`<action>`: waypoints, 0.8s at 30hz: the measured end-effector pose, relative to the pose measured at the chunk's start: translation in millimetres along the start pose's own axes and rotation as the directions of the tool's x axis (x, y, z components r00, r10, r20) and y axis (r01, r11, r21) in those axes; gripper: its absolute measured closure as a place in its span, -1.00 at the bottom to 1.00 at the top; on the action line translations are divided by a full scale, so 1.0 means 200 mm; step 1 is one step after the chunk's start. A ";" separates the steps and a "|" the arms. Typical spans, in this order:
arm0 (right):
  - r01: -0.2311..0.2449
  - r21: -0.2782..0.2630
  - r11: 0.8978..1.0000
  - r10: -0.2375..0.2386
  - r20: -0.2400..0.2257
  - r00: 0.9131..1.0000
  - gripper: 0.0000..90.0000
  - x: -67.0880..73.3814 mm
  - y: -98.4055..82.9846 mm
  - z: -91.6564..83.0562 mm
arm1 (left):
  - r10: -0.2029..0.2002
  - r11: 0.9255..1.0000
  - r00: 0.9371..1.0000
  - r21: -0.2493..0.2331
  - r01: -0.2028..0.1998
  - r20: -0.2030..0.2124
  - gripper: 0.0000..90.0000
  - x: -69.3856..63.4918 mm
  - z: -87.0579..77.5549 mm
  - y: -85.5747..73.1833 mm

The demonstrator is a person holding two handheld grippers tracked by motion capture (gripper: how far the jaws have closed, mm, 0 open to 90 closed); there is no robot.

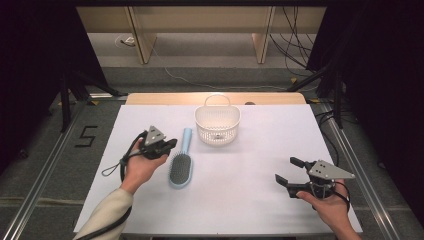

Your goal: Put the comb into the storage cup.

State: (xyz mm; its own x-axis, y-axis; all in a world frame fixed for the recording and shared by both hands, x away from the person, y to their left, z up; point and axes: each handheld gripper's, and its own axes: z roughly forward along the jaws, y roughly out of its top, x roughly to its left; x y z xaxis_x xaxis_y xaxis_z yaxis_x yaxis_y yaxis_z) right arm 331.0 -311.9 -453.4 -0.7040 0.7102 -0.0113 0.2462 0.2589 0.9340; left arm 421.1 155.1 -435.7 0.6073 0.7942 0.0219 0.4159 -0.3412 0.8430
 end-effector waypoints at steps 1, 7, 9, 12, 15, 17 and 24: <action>-0.001 0.001 1.000 0.001 -0.003 1.000 -0.58 0.00 0.00 0.00 | 0.007 1.000 1.000 0.028 -0.007 0.007 0.99 0.00 0.04 0.02; -0.002 0.007 1.000 0.002 -0.012 1.000 -0.58 0.00 0.00 0.00 | 0.041 0.980 0.997 0.189 -0.053 0.069 0.99 0.02 0.29 0.12; -0.002 0.007 1.000 0.002 -0.015 1.000 -0.58 0.00 0.00 0.00 | 0.057 0.968 0.995 0.239 -0.076 0.084 0.99 0.02 0.35 0.14; -0.003 0.007 1.000 0.004 -0.019 1.000 -0.58 0.00 -0.01 0.00 | 0.078 0.952 0.993 0.289 -0.102 0.090 0.99 0.03 0.43 0.16; -0.009 0.011 1.000 0.009 -0.024 1.000 -0.58 0.00 -0.01 0.01 | 0.067 0.941 0.993 0.326 -0.095 0.095 0.99 0.03 0.49 0.16; -0.014 0.014 1.000 0.014 -0.029 0.999 -0.58 0.00 -0.01 0.01 | 0.074 0.933 0.993 0.345 -0.101 0.091 0.99 0.03 0.52 0.16; -0.012 0.014 1.000 0.013 -0.033 0.999 -0.58 0.00 -0.01 0.01 | 0.078 0.918 0.994 0.382 -0.103 0.081 0.99 0.03 0.56 0.15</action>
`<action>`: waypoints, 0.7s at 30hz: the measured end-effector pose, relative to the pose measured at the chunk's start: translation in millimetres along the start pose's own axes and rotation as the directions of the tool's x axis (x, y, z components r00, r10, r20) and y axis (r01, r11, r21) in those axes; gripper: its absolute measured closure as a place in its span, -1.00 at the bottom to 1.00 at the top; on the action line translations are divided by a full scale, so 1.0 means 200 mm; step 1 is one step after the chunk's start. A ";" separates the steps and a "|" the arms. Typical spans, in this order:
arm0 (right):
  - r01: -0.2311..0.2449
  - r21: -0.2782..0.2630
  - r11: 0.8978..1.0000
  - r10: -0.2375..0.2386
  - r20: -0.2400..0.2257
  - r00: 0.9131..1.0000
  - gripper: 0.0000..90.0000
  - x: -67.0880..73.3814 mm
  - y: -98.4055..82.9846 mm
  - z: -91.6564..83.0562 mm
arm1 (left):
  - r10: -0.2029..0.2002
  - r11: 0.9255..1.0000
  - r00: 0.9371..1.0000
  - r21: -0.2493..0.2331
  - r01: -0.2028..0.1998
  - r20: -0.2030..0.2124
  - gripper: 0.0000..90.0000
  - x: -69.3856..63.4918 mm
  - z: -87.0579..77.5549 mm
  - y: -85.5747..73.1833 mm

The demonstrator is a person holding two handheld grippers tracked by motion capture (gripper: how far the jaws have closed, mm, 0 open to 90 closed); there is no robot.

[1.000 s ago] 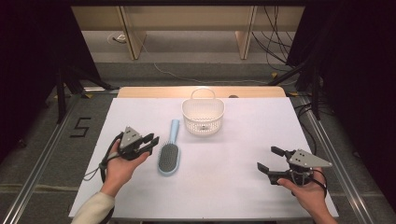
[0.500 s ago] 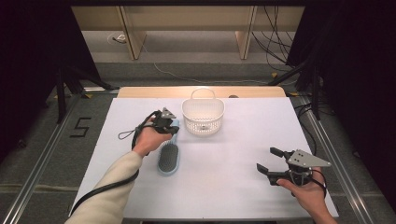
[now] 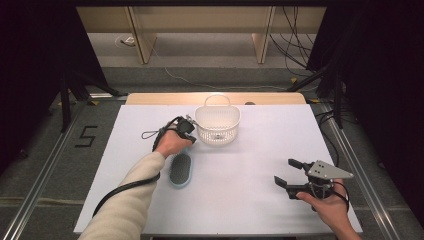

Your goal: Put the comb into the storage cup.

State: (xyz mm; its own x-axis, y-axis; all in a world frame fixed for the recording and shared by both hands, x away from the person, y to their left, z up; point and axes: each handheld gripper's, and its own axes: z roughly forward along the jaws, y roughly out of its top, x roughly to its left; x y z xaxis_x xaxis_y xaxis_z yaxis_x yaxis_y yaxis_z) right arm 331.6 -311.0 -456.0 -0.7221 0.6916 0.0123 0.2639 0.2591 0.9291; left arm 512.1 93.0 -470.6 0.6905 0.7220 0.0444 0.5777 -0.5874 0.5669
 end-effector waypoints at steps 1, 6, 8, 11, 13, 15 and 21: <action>0.000 0.001 1.000 0.000 0.000 1.000 -0.58 0.00 0.00 0.00 | -0.001 1.000 1.000 0.002 0.001 -0.003 0.99 0.00 0.00 0.00; 0.001 0.000 1.000 -0.001 -0.003 1.000 -0.58 0.00 0.00 0.00 | -0.005 1.000 1.000 0.024 0.005 -0.007 0.99 0.01 0.00 0.00; 0.000 0.005 1.000 0.000 -0.004 1.000 -0.58 0.00 0.00 0.00 | -0.021 0.999 0.999 0.035 0.022 -0.024 0.99 0.03 0.00 -0.01; -0.003 0.005 1.000 0.003 -0.005 1.000 -0.58 0.00 0.00 0.00 | -0.036 0.998 0.999 0.047 0.037 -0.037 0.99 0.05 -0.01 -0.02; -0.003 0.007 1.000 0.003 -0.009 1.000 -0.58 0.00 0.00 0.00 | -0.058 0.997 0.997 0.057 0.061 -0.055 1.00 0.07 -0.03 -0.04; -0.001 0.008 1.000 0.001 -0.010 1.000 -0.58 0.00 0.00 0.00 | -0.068 0.995 0.995 0.074 0.073 -0.066 0.99 0.09 -0.04 -0.06; -0.005 0.013 1.000 0.005 -0.016 1.000 -0.59 0.00 -0.01 0.01 | -0.127 0.985 0.988 0.103 0.136 -0.088 1.00 0.15 -0.10 -0.15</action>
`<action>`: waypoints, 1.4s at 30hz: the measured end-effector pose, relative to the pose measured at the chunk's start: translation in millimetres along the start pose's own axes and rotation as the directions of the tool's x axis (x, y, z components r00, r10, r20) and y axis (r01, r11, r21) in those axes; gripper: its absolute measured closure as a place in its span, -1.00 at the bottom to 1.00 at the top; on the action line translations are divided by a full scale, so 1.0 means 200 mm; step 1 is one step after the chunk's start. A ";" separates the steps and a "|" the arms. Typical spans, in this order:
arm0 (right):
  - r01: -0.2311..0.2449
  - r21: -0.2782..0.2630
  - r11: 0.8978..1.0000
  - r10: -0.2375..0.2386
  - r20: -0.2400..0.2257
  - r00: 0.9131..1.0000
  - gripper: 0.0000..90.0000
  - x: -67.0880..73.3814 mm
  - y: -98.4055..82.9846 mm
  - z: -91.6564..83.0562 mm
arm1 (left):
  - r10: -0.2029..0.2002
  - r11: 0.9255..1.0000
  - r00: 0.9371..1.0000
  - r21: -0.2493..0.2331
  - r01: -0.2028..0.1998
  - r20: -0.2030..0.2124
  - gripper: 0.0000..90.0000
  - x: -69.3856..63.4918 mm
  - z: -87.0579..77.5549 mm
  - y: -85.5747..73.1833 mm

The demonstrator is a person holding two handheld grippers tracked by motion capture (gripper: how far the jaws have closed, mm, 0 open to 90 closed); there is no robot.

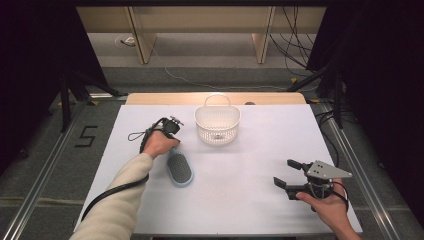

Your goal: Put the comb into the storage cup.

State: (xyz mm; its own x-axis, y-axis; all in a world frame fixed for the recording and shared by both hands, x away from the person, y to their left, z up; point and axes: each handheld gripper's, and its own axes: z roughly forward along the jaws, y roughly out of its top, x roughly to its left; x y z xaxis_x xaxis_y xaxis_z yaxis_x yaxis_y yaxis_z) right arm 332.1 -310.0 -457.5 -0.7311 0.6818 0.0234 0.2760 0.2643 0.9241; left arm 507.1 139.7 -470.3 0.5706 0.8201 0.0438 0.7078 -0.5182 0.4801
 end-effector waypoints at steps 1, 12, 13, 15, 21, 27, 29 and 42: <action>-0.002 0.003 1.000 0.002 0.000 1.000 -0.59 0.00 0.00 0.00 | -0.009 1.000 1.000 0.005 0.009 -0.001 1.00 0.01 -0.01 -0.01; -0.005 0.004 1.000 0.005 -0.006 1.000 -0.59 0.00 0.00 0.00 | -0.060 0.998 0.998 0.010 0.059 0.009 0.99 0.08 -0.09 -0.19; -0.006 0.005 1.000 0.006 -0.006 1.000 -0.59 0.00 0.00 0.00 | -0.061 0.998 0.998 0.012 0.061 0.012 0.99 0.09 -0.10 -0.21; -0.008 0.005 1.000 0.008 -0.004 1.000 -0.59 0.00 0.00 0.01 | -0.074 0.997 0.997 0.010 0.074 0.015 0.99 0.09 -0.12 -0.24; -0.011 0.011 1.000 0.011 -0.006 1.000 -0.59 0.00 0.00 0.01 | -0.128 0.992 0.991 -0.016 0.129 0.031 0.99 0.10 -0.16 -0.34; -0.012 0.013 1.000 0.012 -0.006 1.000 -0.59 0.00 -0.01 0.01 | -0.193 0.980 0.980 -0.032 0.195 0.054 1.00 0.08 -0.21 -0.45; -0.012 0.013 1.000 0.012 -0.008 1.000 -0.59 0.00 -0.01 0.01 | -0.207 0.977 0.976 -0.037 0.210 0.060 1.00 0.07 -0.22 -0.48; 0.000 0.017 1.000 0.000 -0.015 1.000 -0.58 0.01 0.00 0.01 | -0.209 0.977 0.977 -0.043 0.211 0.053 1.00 -0.01 -0.28 -0.58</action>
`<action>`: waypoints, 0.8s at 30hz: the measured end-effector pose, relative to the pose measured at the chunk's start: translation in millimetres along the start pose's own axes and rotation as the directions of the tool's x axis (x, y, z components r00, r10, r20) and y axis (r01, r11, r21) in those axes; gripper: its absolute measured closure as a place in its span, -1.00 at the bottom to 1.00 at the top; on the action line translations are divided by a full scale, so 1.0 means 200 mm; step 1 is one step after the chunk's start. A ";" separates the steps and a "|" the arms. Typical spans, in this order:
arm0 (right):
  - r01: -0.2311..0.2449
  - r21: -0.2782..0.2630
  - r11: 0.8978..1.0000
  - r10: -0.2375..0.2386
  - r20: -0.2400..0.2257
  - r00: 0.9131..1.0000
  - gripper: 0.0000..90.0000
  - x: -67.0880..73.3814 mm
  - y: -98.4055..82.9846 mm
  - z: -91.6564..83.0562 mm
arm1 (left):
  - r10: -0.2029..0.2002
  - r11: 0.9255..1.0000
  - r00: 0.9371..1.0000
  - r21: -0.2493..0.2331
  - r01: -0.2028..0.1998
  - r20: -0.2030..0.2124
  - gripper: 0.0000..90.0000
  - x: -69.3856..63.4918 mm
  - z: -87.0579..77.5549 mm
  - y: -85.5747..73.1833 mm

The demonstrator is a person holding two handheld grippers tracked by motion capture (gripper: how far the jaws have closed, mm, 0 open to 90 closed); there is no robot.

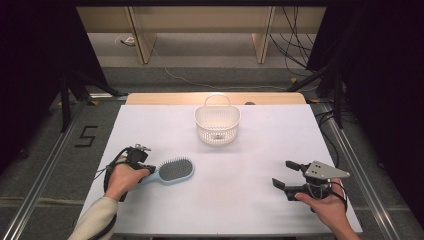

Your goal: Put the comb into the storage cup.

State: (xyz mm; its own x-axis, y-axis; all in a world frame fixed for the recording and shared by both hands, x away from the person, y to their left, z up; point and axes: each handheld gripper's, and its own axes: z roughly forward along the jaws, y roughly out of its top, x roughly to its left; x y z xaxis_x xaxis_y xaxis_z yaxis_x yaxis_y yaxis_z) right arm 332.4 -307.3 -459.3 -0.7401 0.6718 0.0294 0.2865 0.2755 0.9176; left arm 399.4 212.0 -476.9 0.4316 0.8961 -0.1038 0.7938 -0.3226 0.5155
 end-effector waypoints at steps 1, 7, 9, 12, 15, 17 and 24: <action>0.000 0.000 1.000 0.000 -0.002 1.000 -0.58 0.00 0.00 0.00 | 0.002 1.000 1.000 -0.003 -0.002 -0.001 0.99 0.00 0.00 -0.01; 0.006 0.003 1.000 -0.006 -0.004 1.000 -0.58 0.01 0.00 0.00 | 0.017 1.000 1.000 -0.007 -0.017 -0.010 0.99 -0.02 -0.02 -0.04; 0.008 0.004 1.000 -0.008 -0.004 1.000 -0.58 0.01 0.00 0.00 | 0.021 1.000 1.000 -0.004 -0.021 -0.012 0.99 -0.03 -0.02 -0.05; 0.011 0.008 1.000 -0.011 -0.006 1.000 -0.58 0.01 0.00 0.00 | 0.027 1.000 1.000 -0.002 -0.027 -0.012 0.99 -0.05 -0.03 -0.06; 0.013 0.005 1.000 -0.013 -0.008 1.000 -0.58 0.01 0.00 0.00 | 0.021 1.000 1.000 -0.004 -0.021 -0.010 0.99 -0.05 -0.04 -0.07; 0.014 0.004 1.000 -0.014 -0.008 1.000 -0.58 0.01 0.00 0.00 | 0.018 1.000 1.000 -0.005 -0.018 -0.009 0.99 -0.05 -0.04 -0.08; 0.015 0.005 1.000 -0.015 -0.014 1.000 -0.58 0.01 0.00 0.00 | 0.029 0.999 1.000 -0.015 -0.030 -0.011 0.97 -0.05 -0.06 -0.10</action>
State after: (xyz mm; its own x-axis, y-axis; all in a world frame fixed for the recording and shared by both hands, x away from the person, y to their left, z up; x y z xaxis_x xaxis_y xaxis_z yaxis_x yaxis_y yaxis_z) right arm 331.1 -305.2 -458.9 -0.7529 0.6578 0.0212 0.2783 0.2890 0.9160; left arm 373.6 213.2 -477.1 0.4503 0.8893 -0.0796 0.7743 -0.3445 0.5308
